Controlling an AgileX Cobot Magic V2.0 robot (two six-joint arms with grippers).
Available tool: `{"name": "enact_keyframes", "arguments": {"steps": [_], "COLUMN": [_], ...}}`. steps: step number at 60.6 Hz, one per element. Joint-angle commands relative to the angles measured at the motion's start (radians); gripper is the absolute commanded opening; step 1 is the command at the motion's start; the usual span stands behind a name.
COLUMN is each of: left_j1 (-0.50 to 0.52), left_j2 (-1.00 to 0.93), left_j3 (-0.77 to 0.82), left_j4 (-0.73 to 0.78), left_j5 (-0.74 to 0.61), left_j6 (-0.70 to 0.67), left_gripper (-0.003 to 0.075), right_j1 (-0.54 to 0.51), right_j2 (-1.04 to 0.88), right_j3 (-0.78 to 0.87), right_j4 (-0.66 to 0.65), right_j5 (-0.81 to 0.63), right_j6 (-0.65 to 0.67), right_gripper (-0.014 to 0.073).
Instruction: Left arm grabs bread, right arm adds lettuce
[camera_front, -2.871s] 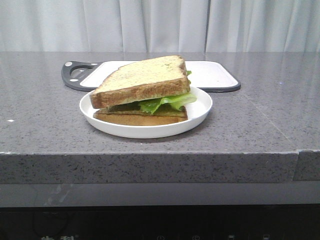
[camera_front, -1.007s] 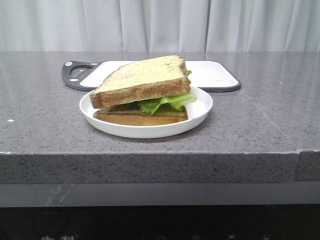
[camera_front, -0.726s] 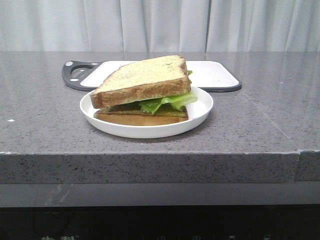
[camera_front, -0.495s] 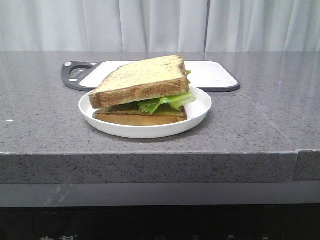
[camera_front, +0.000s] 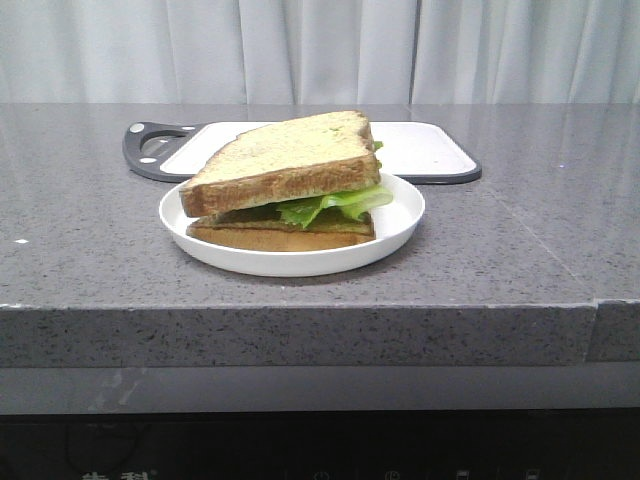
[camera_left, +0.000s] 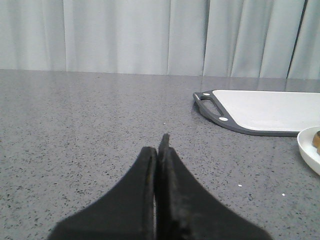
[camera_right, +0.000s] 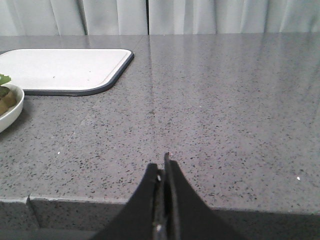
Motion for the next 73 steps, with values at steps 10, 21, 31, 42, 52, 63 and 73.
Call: {"name": "enact_keyframes", "arguments": {"steps": [10,21,31,42,52,63,73], "left_j1": [0.003,0.003,0.003,0.003,0.003,0.003,0.003], "left_j2": [-0.017,-0.017,-0.017,-0.017,-0.017,-0.017,-0.017], "left_j3": [0.005,0.005,0.005,0.005,0.005,0.005,0.005], "left_j4": [-0.007,-0.007,-0.007,-0.007,-0.007,-0.007,-0.007], "left_j5": [-0.081,-0.081,-0.081,-0.081,-0.081,-0.081,-0.081], "left_j6": [-0.002,-0.002,-0.002,-0.002,-0.002,-0.002,-0.002], "left_gripper": [-0.002,-0.002,-0.002,-0.002,-0.002,-0.002,-0.002], "right_j1": [-0.009,-0.009,-0.009,-0.009,-0.009,-0.009,-0.009], "right_j2": [-0.023,-0.023,-0.024,-0.024,-0.024,-0.024,-0.023], "right_j3": [-0.003,-0.003,-0.003,-0.003,-0.003,-0.003,-0.003], "right_j4": [-0.006,-0.006,-0.045,-0.08,-0.078,-0.078,-0.078], "right_j5": [-0.089,-0.094,-0.132,-0.196,-0.194,-0.194,-0.194], "right_j6": [-0.008,-0.008,0.026,0.072,0.072,0.072,0.072], "right_gripper": [-0.0067,-0.0067,-0.0067,-0.0067,-0.0067,-0.0067,-0.0067]}}
